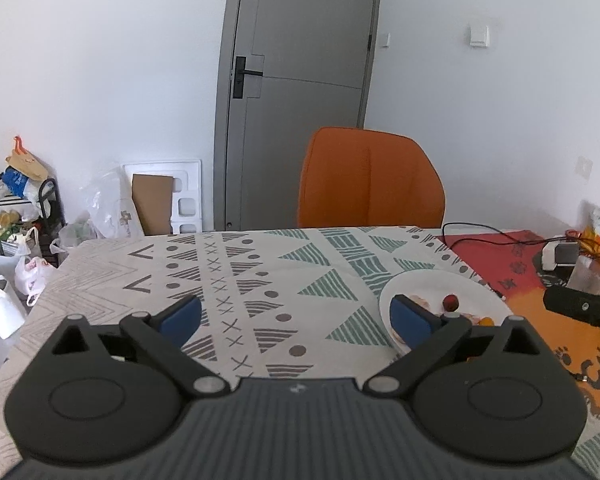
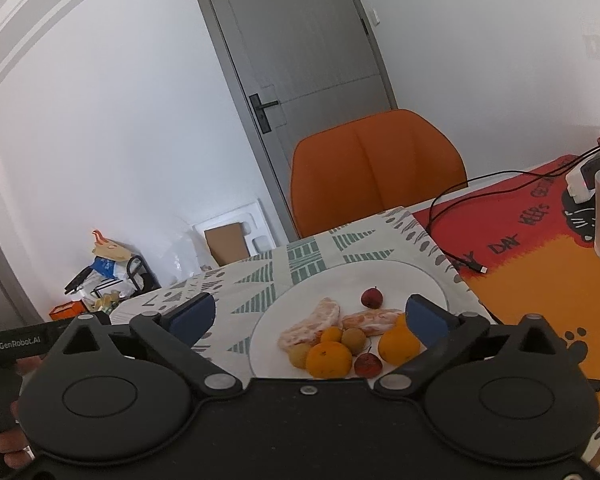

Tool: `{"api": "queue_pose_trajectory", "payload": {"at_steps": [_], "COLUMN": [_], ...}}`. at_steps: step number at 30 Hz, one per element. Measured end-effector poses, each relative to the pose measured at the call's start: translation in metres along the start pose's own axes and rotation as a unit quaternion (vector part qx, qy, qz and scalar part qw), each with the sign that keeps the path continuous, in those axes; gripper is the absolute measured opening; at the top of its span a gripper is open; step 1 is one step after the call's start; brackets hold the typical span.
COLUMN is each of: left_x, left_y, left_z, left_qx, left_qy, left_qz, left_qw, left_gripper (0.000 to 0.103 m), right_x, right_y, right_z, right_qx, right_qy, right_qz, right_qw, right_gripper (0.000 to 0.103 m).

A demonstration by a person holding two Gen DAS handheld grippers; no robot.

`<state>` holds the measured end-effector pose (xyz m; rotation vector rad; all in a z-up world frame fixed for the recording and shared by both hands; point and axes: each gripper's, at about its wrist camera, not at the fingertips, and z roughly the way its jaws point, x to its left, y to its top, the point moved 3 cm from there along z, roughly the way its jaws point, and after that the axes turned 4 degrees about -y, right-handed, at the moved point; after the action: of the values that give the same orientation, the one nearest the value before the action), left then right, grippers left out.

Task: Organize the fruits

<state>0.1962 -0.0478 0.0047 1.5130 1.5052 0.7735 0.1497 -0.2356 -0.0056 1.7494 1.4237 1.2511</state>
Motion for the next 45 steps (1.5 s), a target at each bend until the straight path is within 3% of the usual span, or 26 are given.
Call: {"api": "queue_pose_trajectory", "payload": {"at_steps": [21, 33, 45], "left_x": [0.022, 0.026, 0.043], "left_y": [-0.006, -0.018, -0.043], "left_z": [-0.063, -0.076, -0.082], "left_qx": [-0.021, -0.017, 0.005], "left_qy": [-0.001, 0.018, 0.050], "left_qz": [-0.016, -0.002, -0.009], "left_qw": [0.9996, 0.9997, 0.9987], "left_gripper": [0.103, 0.103, 0.103], "right_x": [0.023, 0.049, 0.045], "right_y": [0.000, -0.016, -0.037], "right_z": [-0.042, -0.053, -0.046], "right_qx": [0.003, 0.017, 0.049], "right_qy": [-0.001, 0.030, 0.030], "right_qz": [-0.015, -0.045, -0.046], "right_qw": [1.000, 0.998, 0.997], "right_gripper": [0.103, 0.103, 0.103]}}
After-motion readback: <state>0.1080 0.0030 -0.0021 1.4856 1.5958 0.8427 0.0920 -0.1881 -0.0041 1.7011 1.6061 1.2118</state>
